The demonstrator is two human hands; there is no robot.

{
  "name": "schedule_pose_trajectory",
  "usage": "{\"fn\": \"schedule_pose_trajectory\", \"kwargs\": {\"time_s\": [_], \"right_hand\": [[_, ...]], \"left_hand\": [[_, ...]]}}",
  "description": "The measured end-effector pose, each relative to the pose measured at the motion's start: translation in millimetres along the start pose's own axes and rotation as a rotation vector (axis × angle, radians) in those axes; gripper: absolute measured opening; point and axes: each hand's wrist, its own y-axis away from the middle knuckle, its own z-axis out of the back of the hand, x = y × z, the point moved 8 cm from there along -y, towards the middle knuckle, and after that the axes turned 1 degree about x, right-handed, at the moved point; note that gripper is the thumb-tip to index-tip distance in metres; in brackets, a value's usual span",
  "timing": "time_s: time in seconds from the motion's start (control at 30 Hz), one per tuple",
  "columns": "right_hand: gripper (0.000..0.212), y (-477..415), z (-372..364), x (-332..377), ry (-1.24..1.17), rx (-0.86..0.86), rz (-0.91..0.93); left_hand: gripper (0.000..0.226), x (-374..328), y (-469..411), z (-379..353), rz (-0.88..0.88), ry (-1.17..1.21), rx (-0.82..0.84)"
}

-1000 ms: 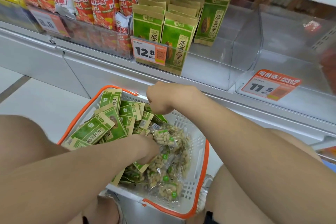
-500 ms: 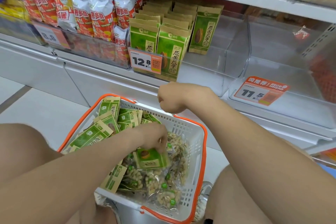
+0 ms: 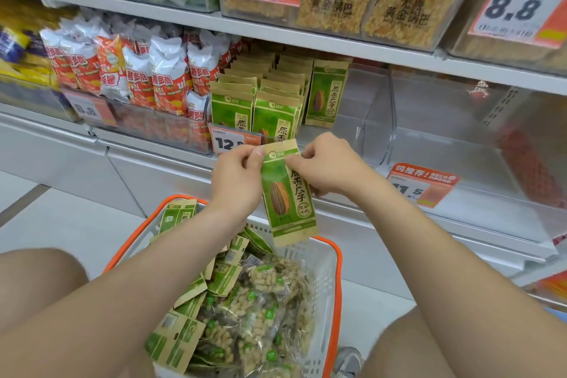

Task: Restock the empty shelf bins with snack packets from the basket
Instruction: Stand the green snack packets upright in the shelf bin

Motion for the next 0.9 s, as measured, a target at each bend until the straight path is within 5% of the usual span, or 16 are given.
{"fn": "schedule_pose_trajectory", "kwargs": {"time_s": [0.1, 0.2, 0.33, 0.5, 0.6, 0.77, 0.83, 0.9], "right_hand": [[0.043, 3, 14, 6, -0.124, -0.119, 0.053], [0.033, 3, 24, 5, -0.127, -0.310, 0.076], [0.027, 4, 33, 2, -0.196, -0.455, 0.071], [0.042, -8, 19, -6, -0.210, -0.181, 0.007], [0.034, -10, 31, -11, -0.328, -0.263, -0.029], [0.044, -10, 70, -25, -0.389, -0.597, -0.117], [0.046, -20, 74, -29, -0.423, -0.624, -0.142], [0.039, -35, 73, -36, -0.499, -0.612, -0.181]], "left_hand": [[0.030, -18, 1, 6, -0.015, 0.099, -0.090], [0.041, -17, 2, -12, 0.141, 0.287, 0.009], [0.051, -32, 6, -28, 0.085, 0.151, 0.078], [0.039, -43, -7, -21, 0.002, 0.134, 0.047], [0.044, -52, -16, -24, -0.032, 0.090, 0.145], [0.029, -93, -21, -32, -0.515, -0.549, 0.103], [0.010, -100, -16, -39, -0.675, -0.757, 0.071], [0.015, -100, -13, -44, -0.693, -0.882, 0.032]]}}
